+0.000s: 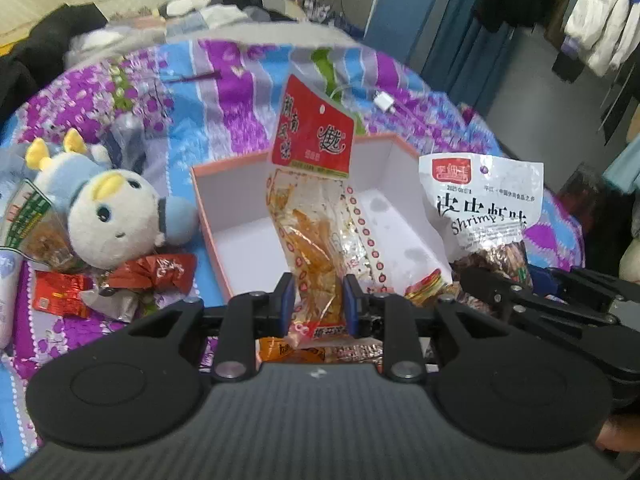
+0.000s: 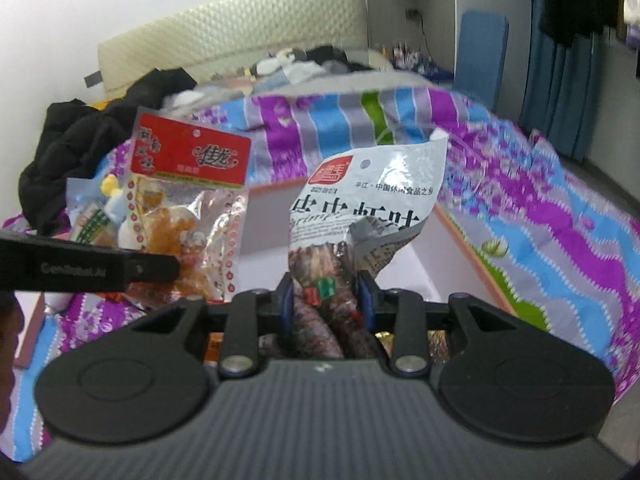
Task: Organize snacks
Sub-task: 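Carry spicy strip pack with left tool while right tool carries shrimp bag over box, then open the left tool while the right tool opens, dropping both packs into the box, then withdraw both tools from the pink box toward the snacks beside the plush toy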
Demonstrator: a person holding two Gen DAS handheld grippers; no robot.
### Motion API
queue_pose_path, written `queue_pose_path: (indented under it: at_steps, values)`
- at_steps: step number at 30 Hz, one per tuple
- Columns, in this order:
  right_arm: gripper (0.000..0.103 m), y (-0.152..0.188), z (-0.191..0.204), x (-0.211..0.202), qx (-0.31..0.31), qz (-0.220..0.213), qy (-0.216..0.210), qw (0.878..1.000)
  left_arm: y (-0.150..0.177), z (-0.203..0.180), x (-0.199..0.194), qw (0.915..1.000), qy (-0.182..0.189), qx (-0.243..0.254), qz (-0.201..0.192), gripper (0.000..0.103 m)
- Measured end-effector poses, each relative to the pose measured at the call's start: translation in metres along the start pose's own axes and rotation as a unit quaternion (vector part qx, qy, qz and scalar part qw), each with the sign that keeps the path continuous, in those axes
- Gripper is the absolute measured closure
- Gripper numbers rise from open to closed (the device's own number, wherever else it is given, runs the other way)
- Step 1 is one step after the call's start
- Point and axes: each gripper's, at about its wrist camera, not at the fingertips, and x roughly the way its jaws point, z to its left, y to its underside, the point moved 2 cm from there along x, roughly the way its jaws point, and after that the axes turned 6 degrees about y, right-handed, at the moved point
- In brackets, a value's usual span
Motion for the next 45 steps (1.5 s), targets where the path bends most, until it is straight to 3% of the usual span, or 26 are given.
queue_pose_path:
  at_steps: [6,10,14,17,18,31,45]
  values:
    - [0.067,0.014,-0.007,0.027,0.008,0.035,0.002,0.999,0.002,0.014,0.035,0.9996,-0.005,-0.003,0.026,0.074]
    - [0.066,0.018,-0.008,0.031,0.017,0.039,0.005,0.999,0.002,0.013,0.031,0.9996,-0.004,-0.010,0.027,0.073]
    - [0.064,0.015,-0.008,0.029,0.018,0.038,0.011,0.999,-0.002,0.009,0.021,0.9997,-0.001,-0.012,0.020,0.064]
    - [0.046,0.012,-0.008,0.021,0.016,0.029,0.018,0.999,-0.003,0.005,0.006,1.0000,0.000,-0.006,0.007,0.054]
    - [0.042,0.011,-0.008,0.017,0.018,0.024,0.018,0.999,-0.003,0.004,-0.001,1.0000,0.000,-0.006,0.001,0.052]
    - [0.042,0.003,0.015,-0.069,0.025,-0.045,-0.006,0.999,0.010,-0.007,-0.117,0.9972,-0.020,0.009,-0.072,0.051]
    - [0.042,0.023,0.063,-0.161,0.002,-0.106,-0.055,0.993,0.075,0.003,-0.251,0.9882,-0.059,-0.006,-0.141,0.051]
